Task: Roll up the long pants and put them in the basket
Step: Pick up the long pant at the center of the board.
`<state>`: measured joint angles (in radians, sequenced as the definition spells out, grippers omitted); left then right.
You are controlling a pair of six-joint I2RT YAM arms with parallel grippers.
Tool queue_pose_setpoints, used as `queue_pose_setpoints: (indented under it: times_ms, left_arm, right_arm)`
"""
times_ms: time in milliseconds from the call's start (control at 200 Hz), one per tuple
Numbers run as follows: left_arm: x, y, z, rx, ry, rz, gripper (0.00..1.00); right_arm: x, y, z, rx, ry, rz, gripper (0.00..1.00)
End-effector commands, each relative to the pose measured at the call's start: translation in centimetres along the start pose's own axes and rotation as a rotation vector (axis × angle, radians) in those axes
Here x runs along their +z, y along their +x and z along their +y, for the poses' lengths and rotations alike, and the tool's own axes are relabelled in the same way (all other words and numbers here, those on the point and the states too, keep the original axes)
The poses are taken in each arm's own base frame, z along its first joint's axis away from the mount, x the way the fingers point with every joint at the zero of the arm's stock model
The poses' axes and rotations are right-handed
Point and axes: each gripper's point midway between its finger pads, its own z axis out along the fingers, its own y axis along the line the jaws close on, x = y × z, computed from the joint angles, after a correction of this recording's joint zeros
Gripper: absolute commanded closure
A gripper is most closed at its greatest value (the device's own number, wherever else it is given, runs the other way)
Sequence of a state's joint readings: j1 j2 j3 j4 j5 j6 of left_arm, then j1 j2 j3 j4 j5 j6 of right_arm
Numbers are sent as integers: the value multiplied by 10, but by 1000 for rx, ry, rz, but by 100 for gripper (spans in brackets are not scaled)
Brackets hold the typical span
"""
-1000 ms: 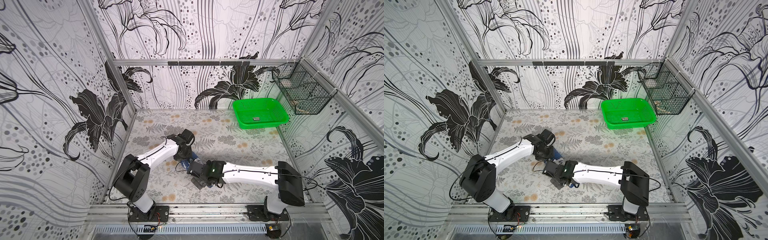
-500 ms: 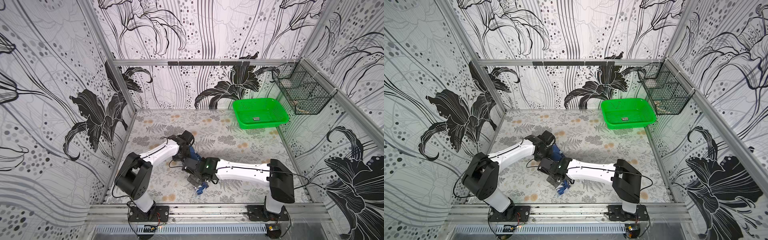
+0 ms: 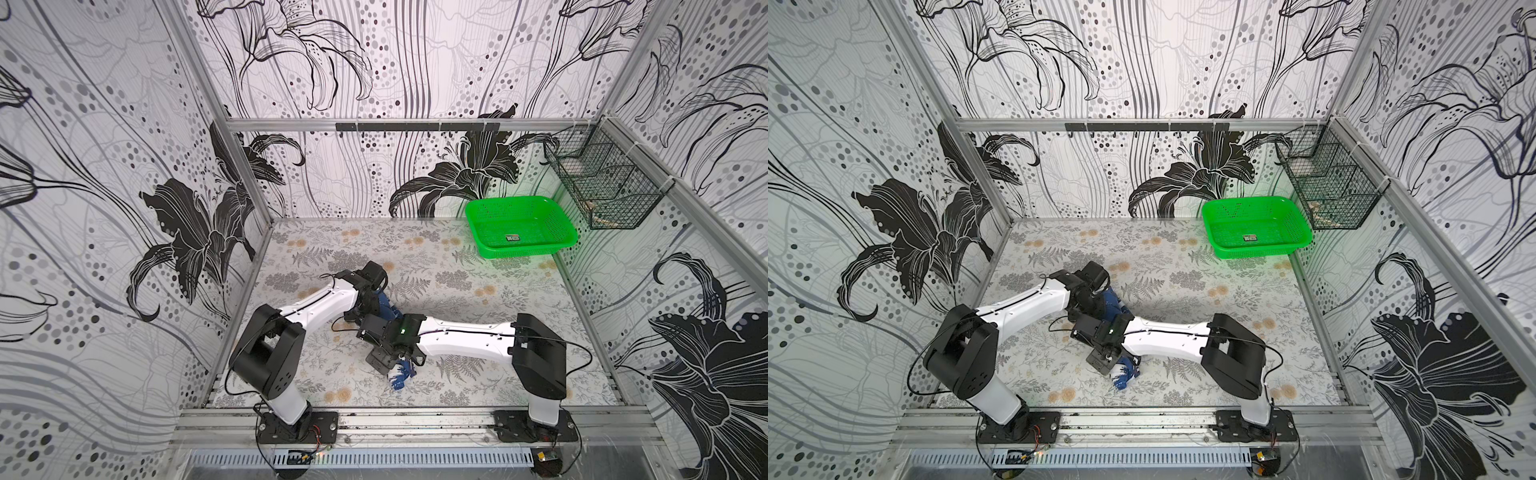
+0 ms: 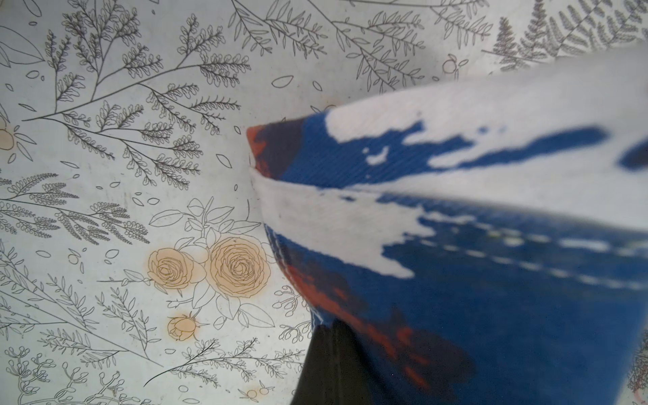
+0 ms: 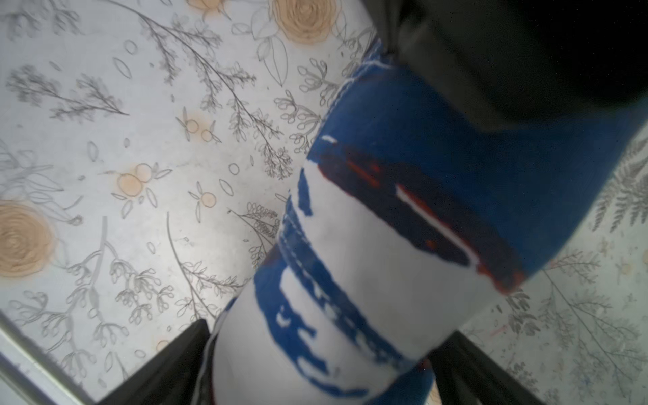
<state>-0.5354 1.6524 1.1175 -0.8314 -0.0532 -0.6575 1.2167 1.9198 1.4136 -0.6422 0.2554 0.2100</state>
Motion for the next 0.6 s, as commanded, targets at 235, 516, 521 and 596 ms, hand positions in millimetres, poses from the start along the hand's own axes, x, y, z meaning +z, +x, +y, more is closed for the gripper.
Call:
queue_pose_setpoints:
  times_ms: [235,516,521,596]
  left_arm:
    - [6,11,2,9,-12,37,100]
    - [6,12,1,8,-9,40,100]
    - [6,12,1,8,-9,40,100]
    - [3,12,3,7,-9,38,100]
  right_arm:
    - [38,-13,-56,72,315,-4,0]
    - [78,-10,-53,88,342,59,15]
    - [79,-10,-53,90,341,59,16]
    - [86,-3,-54,113,328,79,43]
